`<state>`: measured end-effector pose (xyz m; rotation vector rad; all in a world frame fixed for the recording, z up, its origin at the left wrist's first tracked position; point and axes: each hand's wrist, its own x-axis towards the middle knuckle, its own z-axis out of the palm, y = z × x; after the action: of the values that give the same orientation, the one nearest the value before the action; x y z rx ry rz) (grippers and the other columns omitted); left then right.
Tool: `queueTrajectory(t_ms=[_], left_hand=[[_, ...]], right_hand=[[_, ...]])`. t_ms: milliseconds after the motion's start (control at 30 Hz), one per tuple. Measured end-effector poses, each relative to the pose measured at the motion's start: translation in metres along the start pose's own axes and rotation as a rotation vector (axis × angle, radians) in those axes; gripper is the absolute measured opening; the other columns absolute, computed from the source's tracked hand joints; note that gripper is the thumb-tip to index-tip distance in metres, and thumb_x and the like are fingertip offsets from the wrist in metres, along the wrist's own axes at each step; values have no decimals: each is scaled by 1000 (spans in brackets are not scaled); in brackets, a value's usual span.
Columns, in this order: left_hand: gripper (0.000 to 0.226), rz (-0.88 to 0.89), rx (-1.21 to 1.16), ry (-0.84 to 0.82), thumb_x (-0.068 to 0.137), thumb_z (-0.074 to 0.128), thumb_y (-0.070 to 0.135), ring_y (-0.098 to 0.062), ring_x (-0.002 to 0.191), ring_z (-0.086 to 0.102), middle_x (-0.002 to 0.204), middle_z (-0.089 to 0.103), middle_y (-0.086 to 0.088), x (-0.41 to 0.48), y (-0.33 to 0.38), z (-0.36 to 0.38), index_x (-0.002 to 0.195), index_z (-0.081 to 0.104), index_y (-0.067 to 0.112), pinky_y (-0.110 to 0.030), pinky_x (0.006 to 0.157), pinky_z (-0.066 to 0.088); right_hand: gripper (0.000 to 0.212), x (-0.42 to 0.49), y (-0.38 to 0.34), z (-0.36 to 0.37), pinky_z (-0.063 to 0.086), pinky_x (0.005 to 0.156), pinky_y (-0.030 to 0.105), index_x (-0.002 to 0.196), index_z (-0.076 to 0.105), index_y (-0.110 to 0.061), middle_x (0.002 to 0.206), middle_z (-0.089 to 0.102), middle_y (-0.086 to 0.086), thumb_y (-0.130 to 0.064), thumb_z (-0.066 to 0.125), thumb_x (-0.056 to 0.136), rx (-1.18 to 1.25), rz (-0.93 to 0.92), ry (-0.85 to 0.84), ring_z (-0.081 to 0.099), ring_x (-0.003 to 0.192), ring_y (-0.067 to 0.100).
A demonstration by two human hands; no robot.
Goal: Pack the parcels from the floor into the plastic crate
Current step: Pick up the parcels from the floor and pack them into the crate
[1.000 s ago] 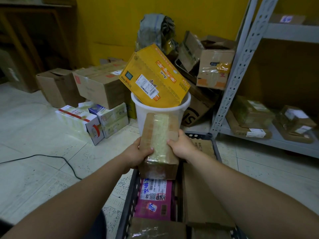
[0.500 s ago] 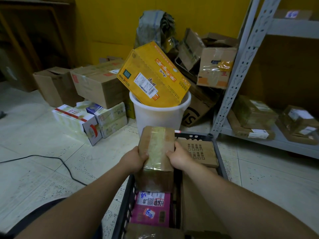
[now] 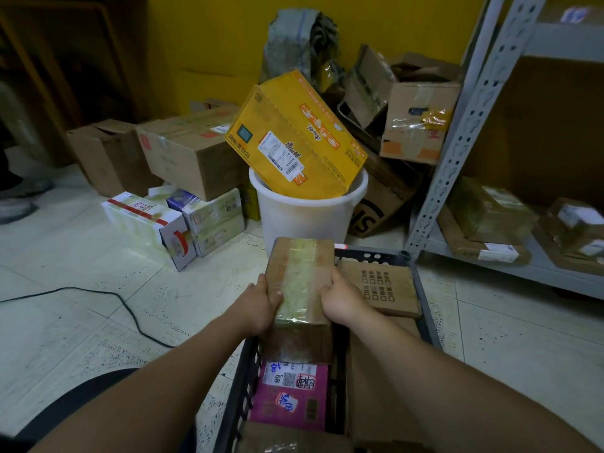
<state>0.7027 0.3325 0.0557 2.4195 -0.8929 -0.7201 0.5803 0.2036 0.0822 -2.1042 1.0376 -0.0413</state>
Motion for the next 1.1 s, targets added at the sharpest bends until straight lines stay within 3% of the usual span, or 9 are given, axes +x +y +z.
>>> queueTrajectory(t_ms=[133, 400, 600, 700, 767, 833, 1100], left_hand=[[55, 2, 68, 22, 95, 31, 52, -31, 113, 51, 127, 49, -14, 3, -1, 1, 136, 32, 16, -44, 99, 42], [64, 32, 113, 41, 95, 27, 53, -31, 125, 44, 139, 40, -14, -6, -7, 13, 146, 13, 16, -47, 104, 38], [65, 20, 198, 56, 96, 24, 52, -29, 131, 36, 142, 36, -13, 2, -1, 8, 145, 16, 11, -48, 106, 33], [64, 27, 187, 48, 96, 25, 52, -27, 133, 34, 144, 35, -11, 7, -2, 7, 145, 17, 12, -49, 107, 32], [59, 29, 78, 49, 95, 31, 52, -29, 126, 40, 138, 42, -10, 7, -7, 9, 142, 26, 17, -48, 105, 35], [54, 36, -23, 47, 94, 37, 51, -28, 122, 43, 132, 47, -8, 8, -11, 10, 139, 32, 23, -48, 104, 36], [58, 5, -73, 67, 92, 38, 55, -29, 119, 48, 127, 46, -9, -3, -14, 17, 140, 32, 23, -47, 103, 39]], right_hand=[[37, 2, -4, -6, 44, 92, 33, 135, 47, -16, 128, 58, 10, -19, 41, 99, -63, 1, -38, 56, 113, 28], [38, -4, 2, 1, 47, 92, 37, 137, 40, -17, 124, 59, 9, -21, 43, 99, -100, 19, -66, 57, 110, 27], [35, 2, -10, -5, 45, 96, 35, 132, 48, -4, 129, 57, 16, -13, 39, 100, -189, 36, -95, 55, 116, 32], [43, 12, -13, -6, 41, 99, 35, 140, 42, -5, 138, 49, 20, -25, 35, 102, -138, 45, -80, 50, 122, 34], [56, 21, -8, -2, 37, 105, 37, 151, 24, -10, 148, 38, 20, -38, 32, 102, -115, 77, -68, 43, 130, 36], [64, 27, 2, 3, 38, 105, 41, 153, 14, -18, 147, 42, 15, -48, 33, 99, -80, 115, -38, 45, 129, 35], [62, 23, 9, 11, 44, 99, 44, 148, 22, -26, 135, 54, 9, -54, 38, 95, -59, 106, 9, 53, 118, 32]])
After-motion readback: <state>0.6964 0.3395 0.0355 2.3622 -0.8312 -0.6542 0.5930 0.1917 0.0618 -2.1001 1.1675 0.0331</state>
